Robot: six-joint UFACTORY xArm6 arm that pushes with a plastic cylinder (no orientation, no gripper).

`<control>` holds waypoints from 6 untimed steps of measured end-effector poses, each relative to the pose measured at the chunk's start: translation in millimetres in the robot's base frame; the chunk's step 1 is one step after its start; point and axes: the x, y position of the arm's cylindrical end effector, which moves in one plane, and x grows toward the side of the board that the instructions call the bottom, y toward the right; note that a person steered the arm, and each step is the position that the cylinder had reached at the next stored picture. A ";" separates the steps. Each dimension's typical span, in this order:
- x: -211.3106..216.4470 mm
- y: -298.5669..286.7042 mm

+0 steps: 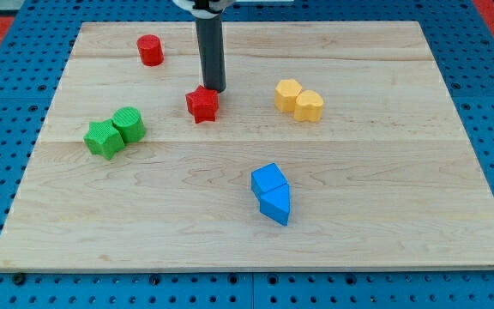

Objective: Move the red star parallel to the green circle

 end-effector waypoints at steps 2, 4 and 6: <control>10.2 -42.4; 33.6 -20.4; 0.9 34.1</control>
